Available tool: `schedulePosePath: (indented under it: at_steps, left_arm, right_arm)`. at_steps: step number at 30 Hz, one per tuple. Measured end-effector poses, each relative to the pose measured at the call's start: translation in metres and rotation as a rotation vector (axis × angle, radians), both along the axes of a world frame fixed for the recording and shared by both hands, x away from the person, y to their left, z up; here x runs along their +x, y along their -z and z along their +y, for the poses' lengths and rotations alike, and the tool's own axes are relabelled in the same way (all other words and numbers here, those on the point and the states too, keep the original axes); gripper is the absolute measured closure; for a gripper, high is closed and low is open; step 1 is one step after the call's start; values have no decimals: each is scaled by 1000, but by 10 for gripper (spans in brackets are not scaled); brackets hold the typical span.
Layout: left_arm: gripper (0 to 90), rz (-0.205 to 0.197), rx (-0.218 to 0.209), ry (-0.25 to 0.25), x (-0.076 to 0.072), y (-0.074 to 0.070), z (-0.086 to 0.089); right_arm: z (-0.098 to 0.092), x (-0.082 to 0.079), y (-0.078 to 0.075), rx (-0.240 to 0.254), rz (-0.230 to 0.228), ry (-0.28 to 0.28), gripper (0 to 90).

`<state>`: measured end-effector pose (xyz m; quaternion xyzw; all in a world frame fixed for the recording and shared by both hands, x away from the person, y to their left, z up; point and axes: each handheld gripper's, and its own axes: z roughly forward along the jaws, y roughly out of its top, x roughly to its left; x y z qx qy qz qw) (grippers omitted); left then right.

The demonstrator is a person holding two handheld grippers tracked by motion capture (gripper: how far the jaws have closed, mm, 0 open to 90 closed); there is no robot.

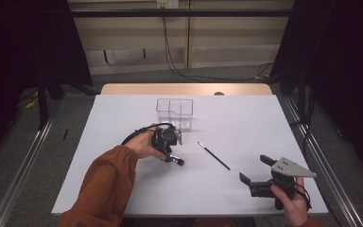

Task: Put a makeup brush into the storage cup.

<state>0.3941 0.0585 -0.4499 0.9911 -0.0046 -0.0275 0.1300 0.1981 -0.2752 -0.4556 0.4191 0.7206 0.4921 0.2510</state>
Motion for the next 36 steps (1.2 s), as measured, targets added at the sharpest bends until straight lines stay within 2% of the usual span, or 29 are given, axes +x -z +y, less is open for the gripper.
schedulePosePath:
  at_steps: [4, 7, 10, 11, 12, 16, 17, 19, 21, 24, 27, 30, 31, 32, 33, 34, 35, 36]
  left_arm:
    - [648, 1, -13, -18, 0, 0, 1]
    - [705, 4, -2, -17, 0, 0, 0]
    - [770, 14, -5, -58, 1, 0, -1]
    - [773, 28, -4, -79, 1, 0, -1]
    - [775, 24, -8, -91, 0, 0, -1]
    - [778, 25, 7, -110, 1, -1, -2]
    - [779, 42, -3, -140, 2, -1, -2]
    - [783, 42, 2, -134, 4, -1, -1]
    - [786, 45, -38, -173, 2, 0, 3]
    - [789, 53, -52, -177, 4, 0, 6]
    - [789, 74, -66, -207, 5, 0, 8]
    - [789, 73, -77, -240, 7, -1, 10]
    - [789, 89, -84, -245, 8, -1, 10]
    - [789, 74, -98, -274, 9, -4, 12]
    - [789, 74, -98, -274, 9, -4, 12]
    - [789, 88, -114, -289, 9, -7, 15]
    - [789, 88, -114, -289, 9, -7, 15]
    - [789, 92, -135, -301, 10, -9, 18]
  right_arm:
    - [0, 0, 0, -4, 2, -1, 0]
    - [0, 1, 1, -4, 6, 0, 0]
    - [0, 0, 1, -3, 7, 1, 0]
    - [0, 0, 1, -3, 8, 1, 0]
    - [0, 0, 1, -3, 9, 2, 0]
    - [0, 0, 1, -6, 8, 0, 0]
    - [0, 0, 1, -5, 7, 0, 0]
    - [0, 0, 1, -4, 8, 1, 0]
    - [0, 1, 1, -5, 9, 0, 0]
    - [0, 1, 1, -6, 9, 4, 0]
    - [-1, 1, 1, -4, 13, 9, 0]
    - [-1, 1, 1, -6, 13, 9, 0]
    - [-1, 1, 1, -6, 13, 9, 0]
    - [-1, 1, 1, -5, 13, 8, 0]
    - [-1, 1, 1, -5, 12, 9, 0]
    - [-1, 0, 1, -2, 13, 9, 0]
    - [-2, 0, 1, -1, 12, 10, 0]
    - [-2, 0, 1, -2, 12, 12, 0]
